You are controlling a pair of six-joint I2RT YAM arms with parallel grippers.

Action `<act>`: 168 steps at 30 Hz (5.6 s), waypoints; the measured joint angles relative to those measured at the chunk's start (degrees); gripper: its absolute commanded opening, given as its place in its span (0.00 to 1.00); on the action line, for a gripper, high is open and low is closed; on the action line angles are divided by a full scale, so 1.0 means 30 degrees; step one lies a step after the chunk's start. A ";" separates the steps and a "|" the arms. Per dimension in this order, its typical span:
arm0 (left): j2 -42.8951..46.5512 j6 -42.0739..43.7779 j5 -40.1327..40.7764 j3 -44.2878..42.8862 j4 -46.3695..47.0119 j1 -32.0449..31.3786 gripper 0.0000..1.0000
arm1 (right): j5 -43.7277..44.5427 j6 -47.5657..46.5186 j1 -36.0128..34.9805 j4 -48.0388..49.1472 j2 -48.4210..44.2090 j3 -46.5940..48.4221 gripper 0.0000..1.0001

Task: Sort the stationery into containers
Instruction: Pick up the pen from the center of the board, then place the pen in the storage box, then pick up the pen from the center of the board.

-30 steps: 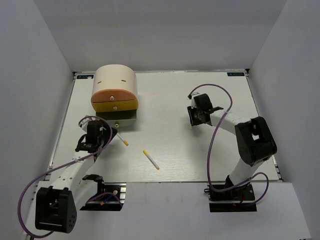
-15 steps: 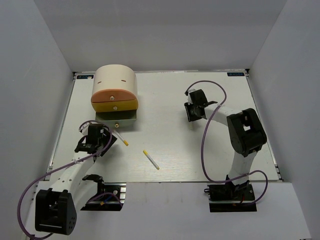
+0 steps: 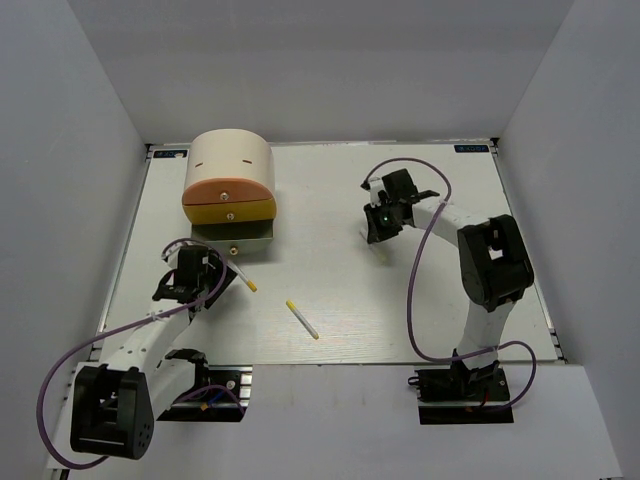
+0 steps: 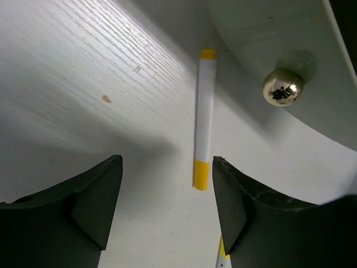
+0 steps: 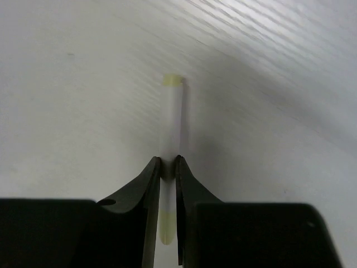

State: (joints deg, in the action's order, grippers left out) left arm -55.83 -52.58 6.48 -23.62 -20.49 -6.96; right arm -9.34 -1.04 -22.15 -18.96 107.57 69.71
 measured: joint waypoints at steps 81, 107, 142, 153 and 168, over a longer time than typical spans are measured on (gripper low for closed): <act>0.1319 -0.0860 -0.1392 0.1268 0.1814 -0.0350 0.57 | -0.8633 -1.0950 -0.8327 0.4473 -0.6368 -0.1129 0.40; 1.1679 -0.1676 0.4634 -0.7963 -1.0761 -0.0474 0.87 | -0.3242 -0.5770 -1.3617 0.0495 0.3504 0.7468 0.33; 1.6021 -0.1982 0.7053 -0.9726 -1.5693 -0.0342 0.87 | 0.4583 -0.0656 -1.4426 0.3388 0.7308 0.9486 0.33; 1.6021 -0.1989 0.6936 -0.9646 -1.5599 -0.0342 0.87 | 0.4488 -0.0189 -1.4593 0.3381 0.7308 0.9486 0.32; 1.6021 -0.2076 0.6433 -0.9500 -1.5606 -0.0342 0.87 | 0.4342 -0.0087 -1.4768 0.4073 0.7803 0.9296 0.23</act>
State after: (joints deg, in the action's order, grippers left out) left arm -7.77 -58.81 25.78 -52.12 -67.31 -7.99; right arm 3.68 -1.30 -66.46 -6.74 130.98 97.60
